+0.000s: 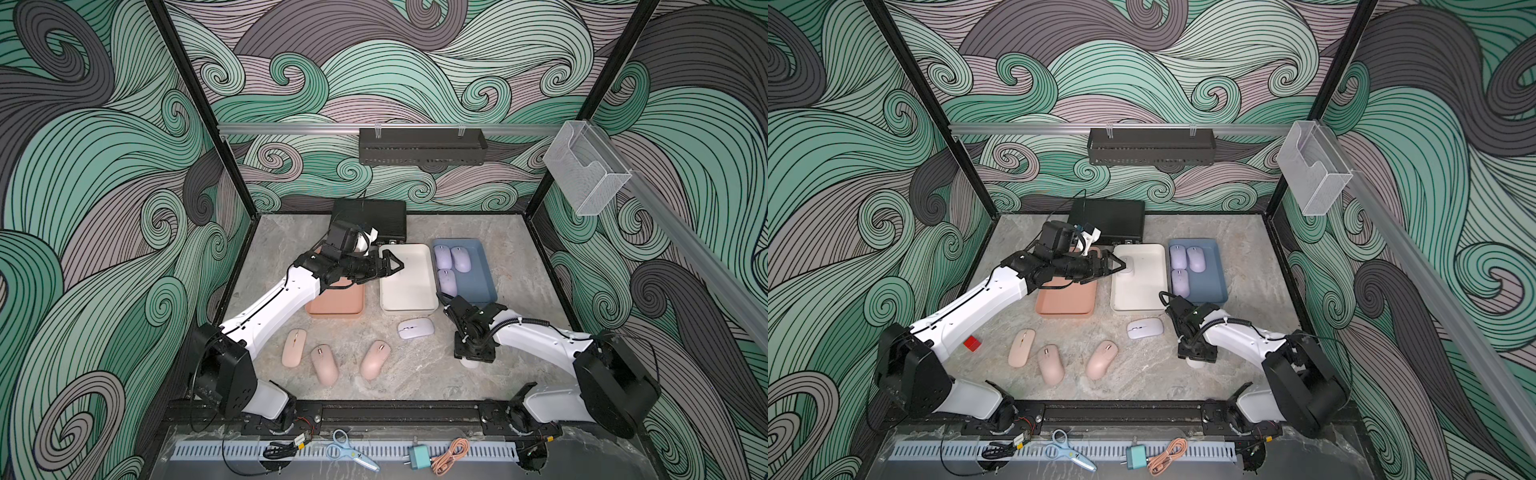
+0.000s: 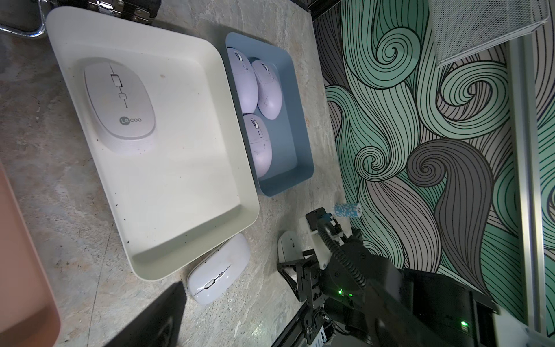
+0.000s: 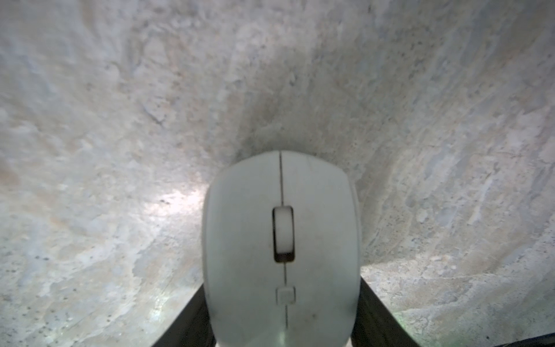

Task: Place the mice by color into the storage box
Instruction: Pick up the mouse from the center of the board.

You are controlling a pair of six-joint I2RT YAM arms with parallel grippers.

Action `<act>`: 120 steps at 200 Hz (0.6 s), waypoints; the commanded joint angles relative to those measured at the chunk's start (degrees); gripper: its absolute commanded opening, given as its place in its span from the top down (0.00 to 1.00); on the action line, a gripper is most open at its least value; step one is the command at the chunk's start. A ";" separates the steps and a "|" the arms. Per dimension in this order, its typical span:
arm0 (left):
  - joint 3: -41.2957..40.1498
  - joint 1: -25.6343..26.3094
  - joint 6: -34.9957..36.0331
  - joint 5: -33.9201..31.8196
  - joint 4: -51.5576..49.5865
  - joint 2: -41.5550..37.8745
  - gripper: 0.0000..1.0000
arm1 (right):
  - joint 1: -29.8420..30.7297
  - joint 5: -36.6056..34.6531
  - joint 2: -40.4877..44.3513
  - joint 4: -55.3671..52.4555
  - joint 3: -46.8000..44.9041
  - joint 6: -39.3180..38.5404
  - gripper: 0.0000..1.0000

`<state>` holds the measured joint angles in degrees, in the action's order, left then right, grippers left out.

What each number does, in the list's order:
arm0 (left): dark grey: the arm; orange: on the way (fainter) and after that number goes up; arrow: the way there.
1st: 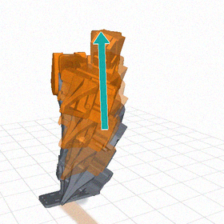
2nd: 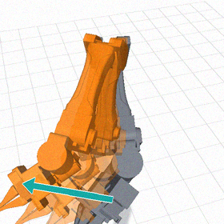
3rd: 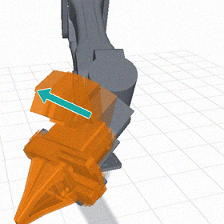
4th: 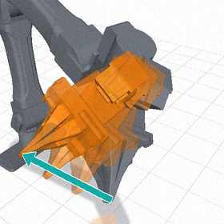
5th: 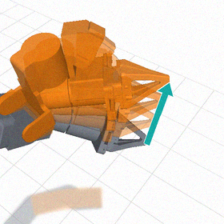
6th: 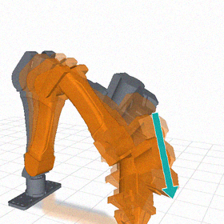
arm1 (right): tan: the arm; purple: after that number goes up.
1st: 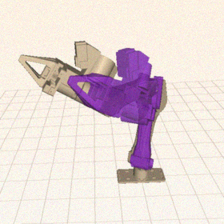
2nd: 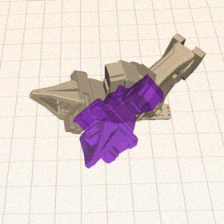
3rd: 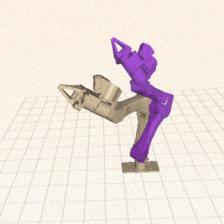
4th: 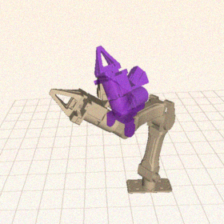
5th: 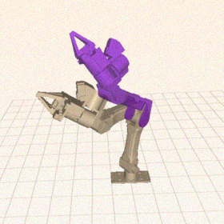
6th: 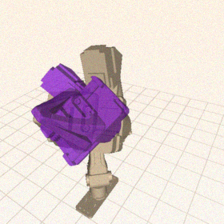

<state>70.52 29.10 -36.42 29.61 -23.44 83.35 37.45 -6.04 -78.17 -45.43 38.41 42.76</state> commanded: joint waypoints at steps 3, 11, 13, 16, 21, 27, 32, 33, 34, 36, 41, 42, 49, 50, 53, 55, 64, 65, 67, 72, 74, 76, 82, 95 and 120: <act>2.86 0.70 1.29 -0.29 -1.03 -1.46 0.09 | 0.35 -0.96 2.58 -0.80 -0.08 -0.02 0.49; 2.87 0.69 1.36 -0.33 -1.01 -1.44 0.09 | 0.34 -0.77 3.37 -0.72 -0.01 -0.35 0.49; 2.85 0.65 1.36 -0.38 -1.04 -1.44 0.09 | 0.34 -0.80 3.68 -0.78 0.06 -0.39 0.49; 2.86 0.75 1.36 -0.35 -1.04 -1.44 0.09 | 0.34 -0.85 3.99 -0.92 0.15 -0.40 0.49; 2.86 0.69 1.44 -0.47 -1.08 -1.44 0.09 | 0.34 -1.11 4.51 -1.23 0.45 -0.40 0.49; 2.87 0.69 1.44 -0.64 -1.11 -1.44 0.09 | 0.35 -1.41 5.13 -1.66 0.94 -0.53 0.49; 2.86 0.71 1.44 -0.76 -1.22 -1.44 0.09 | 0.43 -1.55 5.65 -1.98 1.28 -0.57 0.49; 2.86 0.70 1.49 -0.81 -1.19 -1.44 0.09 | 0.43 -1.58 5.75 -2.09 1.39 -0.57 0.49; 2.87 0.70 1.51 -0.84 -1.18 -1.44 0.09 | 0.47 -1.59 5.88 -2.15 1.52 -0.58 0.49; 2.87 0.69 1.53 -0.92 -1.24 -1.48 0.09 | 0.48 -1.60 6.07 -2.32 1.74 -0.64 0.49; 2.84 0.69 1.51 -1.22 -1.36 -1.44 0.09 | 0.54 -1.67 6.49 -2.78 2.52 -0.81 0.49; 2.81 0.69 1.52 -1.31 -1.40 -1.44 0.09 | 0.53 -1.68 6.56 -2.78 2.67 -0.83 0.49; 2.86 0.69 1.60 -2.11 -1.68 -1.44 0.09 | 0.78 -1.86 6.88 -3.62 4.03 -1.21 0.49; 2.82 0.65 1.61 -2.28 -1.78 -1.44 0.09 | 0.78 -1.86 6.88 -3.75 4.21 -1.29 0.49; 2.86 0.69 1.66 -2.82 -2.08 -1.44 0.09 | 0.85 -1.98 6.96 -3.99 4.93 -1.48 0.49; 2.93 0.65 1.70 -3.22 -2.25 -1.44 0.09 | 0.86 -2.05 6.97 -4.13 5.40 -1.64 0.49; 3.19 0.63 1.95 -5.55 -3.30 -1.50 0.09 | 1.00 -2.21 6.53 -4.98 7.67 -2.42 0.49; 3.21 0.57 1.96 -5.84 -3.47 -1.47 0.09 | 1.07 -2.21 6.40 -5.09 8.05 -2.55 0.49; 3.19 0.53 2.01 -6.33 -3.68 -1.49 0.08 | 1.05 -2.30 6.26 -5.21 8.67 -2.74 0.49; 3.26 0.38 2.13 -7.62 -4.25 -1.44 0.08 | 1.11 -2.35 5.62 -5.45 10.17 -3.36 0.49; 3.36 0.28 2.14 -8.09 -4.42 -1.44 0.08 | 1.19 -2.38 5.39 -5.46 10.78 -3.62 0.49; 3.39 0.22 2.15 -8.49 -4.55 -1.44 0.08 | 1.15 -2.44 5.20 -5.59 11.39 -3.86 0.49; 3.36 -0.08 2.03 -9.86 -4.92 -1.44 0.08 | 1.20 -2.68 3.98 -5.71 13.29 -4.45 0.49; 3.20 -1.23 1.47 -12.31 -5.38 -1.44 0.08 | 1.31 -3.32 0.90 -5.45 17.40 -6.05 0.49; 2.27 -5.34 -0.42 -16.62 -5.76 -3.52 0.06 | 1.40 -5.04 -7.22 -4.12 26.78 -9.96 0.48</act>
<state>71.46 27.35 -35.99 19.79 -27.11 82.78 38.52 -7.86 -79.70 -50.00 58.78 36.84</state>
